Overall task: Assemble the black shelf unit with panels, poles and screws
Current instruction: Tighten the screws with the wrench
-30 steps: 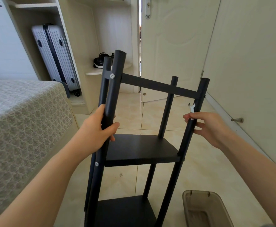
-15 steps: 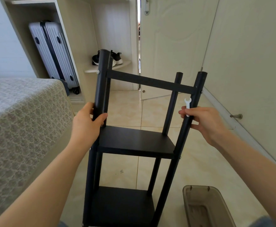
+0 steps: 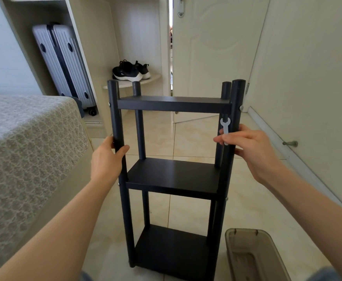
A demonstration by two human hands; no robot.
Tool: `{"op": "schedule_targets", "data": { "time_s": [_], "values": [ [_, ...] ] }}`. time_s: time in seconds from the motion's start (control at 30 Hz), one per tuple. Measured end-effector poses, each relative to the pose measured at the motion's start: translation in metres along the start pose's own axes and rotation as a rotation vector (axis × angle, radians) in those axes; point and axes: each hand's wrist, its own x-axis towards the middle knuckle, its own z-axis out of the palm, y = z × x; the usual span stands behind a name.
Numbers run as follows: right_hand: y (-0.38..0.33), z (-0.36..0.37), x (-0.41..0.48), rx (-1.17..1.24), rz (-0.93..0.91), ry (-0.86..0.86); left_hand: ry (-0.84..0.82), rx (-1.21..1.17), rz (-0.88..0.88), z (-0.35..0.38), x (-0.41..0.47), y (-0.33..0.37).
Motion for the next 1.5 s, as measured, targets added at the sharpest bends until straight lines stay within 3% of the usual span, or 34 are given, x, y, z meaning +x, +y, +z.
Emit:
{"op": "schedule_targets", "data": {
  "time_s": [0.3,0.43,0.6,0.97,1.1,1.17,1.27,1.4,1.5],
  "values": [
    [-0.019,0.008,-0.012,0.030,-0.139,-0.109,-0.011,-0.023,-0.073,-0.001,0.004,-0.005],
    [-0.026,0.012,-0.014,0.042,-0.169,-0.172,-0.080,0.058,-0.134,0.000,0.008,-0.007],
    [-0.029,0.017,-0.014,0.022,-0.174,-0.238,-0.164,0.186,-0.072,-0.001,0.009,-0.018],
    [-0.023,0.022,-0.001,0.051,-0.131,-0.233,-0.247,0.236,-0.045,-0.011,0.019,-0.042],
    [-0.026,0.029,0.001,0.049,-0.115,-0.164,-0.369,0.409,0.011,-0.022,0.009,-0.036],
    [-0.028,0.034,0.002,0.060,-0.111,-0.098,-0.320,0.462,0.094,-0.020,0.002,-0.022],
    [-0.030,0.040,0.006,0.090,-0.081,-0.080,-0.294,0.245,0.165,-0.014,-0.015,0.012],
    [-0.032,0.045,0.010,0.076,-0.096,-0.149,-0.592,-0.179,0.154,-0.003,-0.047,0.052],
    [-0.036,0.049,0.012,0.040,-0.122,-0.228,-0.623,-0.353,0.150,0.004,-0.061,0.072]
  ]
}}
